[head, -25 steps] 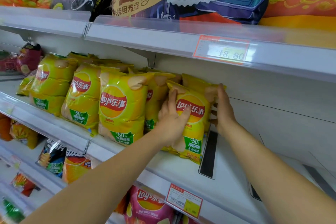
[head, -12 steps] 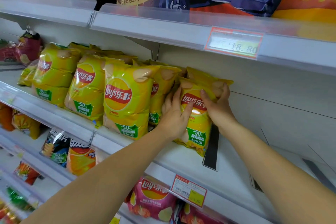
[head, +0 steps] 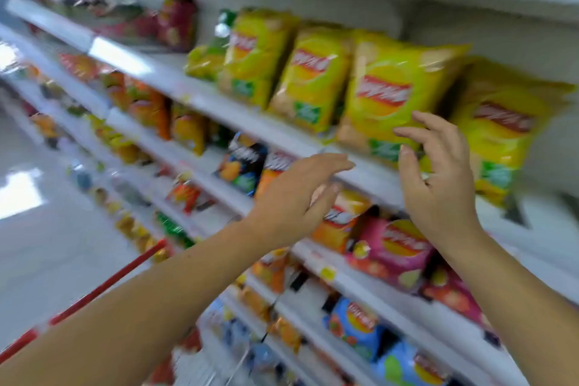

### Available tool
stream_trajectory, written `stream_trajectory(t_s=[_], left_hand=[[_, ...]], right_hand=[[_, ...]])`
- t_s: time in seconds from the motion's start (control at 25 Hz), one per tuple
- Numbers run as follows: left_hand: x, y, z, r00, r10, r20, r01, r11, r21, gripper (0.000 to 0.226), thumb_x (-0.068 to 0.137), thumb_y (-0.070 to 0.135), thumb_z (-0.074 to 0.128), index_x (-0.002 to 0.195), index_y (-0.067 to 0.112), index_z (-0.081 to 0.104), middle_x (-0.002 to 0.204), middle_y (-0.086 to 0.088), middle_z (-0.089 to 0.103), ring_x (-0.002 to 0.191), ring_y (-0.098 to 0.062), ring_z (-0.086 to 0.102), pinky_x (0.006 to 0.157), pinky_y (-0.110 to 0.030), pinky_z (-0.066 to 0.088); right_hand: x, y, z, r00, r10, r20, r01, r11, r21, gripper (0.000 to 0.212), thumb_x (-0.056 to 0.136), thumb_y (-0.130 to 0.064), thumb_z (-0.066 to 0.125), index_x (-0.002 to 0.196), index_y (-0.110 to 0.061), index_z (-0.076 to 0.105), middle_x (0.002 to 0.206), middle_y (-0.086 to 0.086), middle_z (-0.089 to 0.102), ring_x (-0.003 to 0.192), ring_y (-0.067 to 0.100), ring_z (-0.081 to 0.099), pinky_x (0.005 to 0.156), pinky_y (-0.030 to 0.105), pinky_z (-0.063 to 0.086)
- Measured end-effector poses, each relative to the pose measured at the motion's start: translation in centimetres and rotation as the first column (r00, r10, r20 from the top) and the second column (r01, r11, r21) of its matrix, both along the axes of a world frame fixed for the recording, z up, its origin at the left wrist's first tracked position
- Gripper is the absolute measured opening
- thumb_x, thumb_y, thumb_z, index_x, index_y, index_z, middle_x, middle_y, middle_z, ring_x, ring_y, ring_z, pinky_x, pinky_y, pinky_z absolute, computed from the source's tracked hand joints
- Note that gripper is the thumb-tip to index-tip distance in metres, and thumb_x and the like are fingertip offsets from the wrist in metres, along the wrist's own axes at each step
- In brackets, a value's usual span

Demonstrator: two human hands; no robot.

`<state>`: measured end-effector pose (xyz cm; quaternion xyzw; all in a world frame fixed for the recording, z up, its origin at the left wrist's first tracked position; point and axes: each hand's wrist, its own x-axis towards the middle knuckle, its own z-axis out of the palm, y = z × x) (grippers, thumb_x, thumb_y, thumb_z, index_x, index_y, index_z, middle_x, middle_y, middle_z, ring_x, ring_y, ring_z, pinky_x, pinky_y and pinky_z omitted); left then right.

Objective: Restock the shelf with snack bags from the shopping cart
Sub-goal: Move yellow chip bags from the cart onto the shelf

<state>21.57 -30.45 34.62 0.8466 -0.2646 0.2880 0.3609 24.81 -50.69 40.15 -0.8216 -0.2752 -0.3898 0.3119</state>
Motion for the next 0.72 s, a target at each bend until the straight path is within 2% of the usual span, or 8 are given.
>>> stream_trajectory(t_s=[0.08,0.16,0.28,0.32,0.4,0.48,0.6,0.72], left_hand=[[-3.4,7.9,-4.4,0.983,0.154,-0.099,-0.155,0.988,0.002,0.037,0.101,0.025,0.046,0.137,0.019,0.051,0.139,0.003,0.054,0.130,-0.011,0.047,0.108,-0.027,0.039],[-7.2,15.3,-9.2,0.922,0.302,-0.245,-0.309,0.951,0.007,0.038,0.100,0.032,0.045,0.136,0.023,0.052,0.138,0.005,0.055,0.126,-0.010,0.050,0.103,-0.028,0.043],[-13.0,22.9,-15.5,0.822,0.432,-0.371,-0.465,0.885,-0.001,0.038,0.096,0.033,0.046,0.128,0.017,0.059,0.126,0.000,0.062,0.114,-0.013,0.056,0.096,-0.023,0.042],[-14.7,24.6,-17.5,0.780,0.456,-0.429,-0.511,0.859,-0.017,0.034,0.096,0.027,0.050,0.126,0.015,0.060,0.121,0.001,0.063,0.110,-0.011,0.056,0.094,-0.019,0.040],[-18.5,27.4,-22.0,0.658,0.490,-0.571,-0.612,0.791,-0.026,0.030,0.095,0.017,0.055,0.124,0.016,0.061,0.117,0.008,0.060,0.104,-0.005,0.053,0.091,-0.017,0.040],[-21.9,29.4,-26.4,0.506,0.505,-0.699,-0.697,0.717,0.013,0.030,0.095,0.019,0.057,0.125,0.021,0.061,0.120,0.009,0.059,0.108,-0.005,0.053,0.097,-0.028,0.044],[-26.3,32.0,-31.7,0.241,0.488,-0.839,-0.807,0.581,0.106,0.032,0.096,0.018,0.057,0.126,0.024,0.061,0.129,0.002,0.060,0.117,-0.017,0.054,0.097,-0.031,0.041],[-30.0,33.3,-35.5,0.042,0.434,-0.900,-0.898,0.411,0.156,0.031,0.096,0.020,0.056,0.127,0.023,0.061,0.128,-0.002,0.060,0.116,-0.020,0.056,0.095,-0.031,0.043]], right_hand=[[-2.5,6.4,-4.1,0.985,0.123,-0.122,-0.120,0.992,0.029,0.022,0.093,-0.009,0.049,0.107,-0.015,0.065,0.123,0.001,0.051,0.121,0.015,0.044,0.104,0.009,0.025],[-4.6,12.5,-9.2,0.936,0.210,-0.283,-0.207,0.978,0.042,0.022,0.093,-0.008,0.049,0.103,-0.018,0.065,0.121,-0.002,0.051,0.119,0.010,0.045,0.103,0.012,0.029],[-6.5,20.2,-17.0,0.788,0.239,-0.568,-0.268,0.963,0.033,0.022,0.096,-0.007,0.048,0.103,-0.023,0.061,0.122,-0.004,0.048,0.116,-0.003,0.039,0.099,0.004,0.027],[-6.8,22.1,-19.7,0.732,0.219,-0.645,-0.280,0.960,0.008,0.022,0.095,-0.007,0.049,0.104,-0.023,0.062,0.123,-0.004,0.046,0.115,-0.004,0.038,0.099,0.006,0.028],[-7.5,25.6,-25.4,0.621,0.141,-0.771,-0.302,0.951,-0.070,0.021,0.093,-0.006,0.052,0.107,-0.018,0.063,0.123,0.002,0.047,0.115,0.006,0.043,0.100,0.021,0.035],[-8.3,27.9,-31.0,0.518,0.030,-0.855,-0.347,0.921,-0.178,0.021,0.091,-0.005,0.055,0.109,-0.011,0.065,0.121,0.010,0.051,0.115,0.023,0.050,0.097,0.028,0.037],[-11.0,31.2,-38.0,0.263,-0.113,-0.958,-0.490,0.840,-0.234,0.025,0.093,-0.014,0.057,0.117,-0.014,0.062,0.122,0.013,0.054,0.110,0.026,0.054,0.094,0.030,0.039],[-14.2,34.9,-42.1,-0.105,-0.171,-0.980,-0.584,0.808,-0.078,0.042,0.094,-0.033,0.059,0.133,-0.019,0.051,0.132,0.006,0.051,0.114,0.019,0.052,0.091,0.029,0.041]])
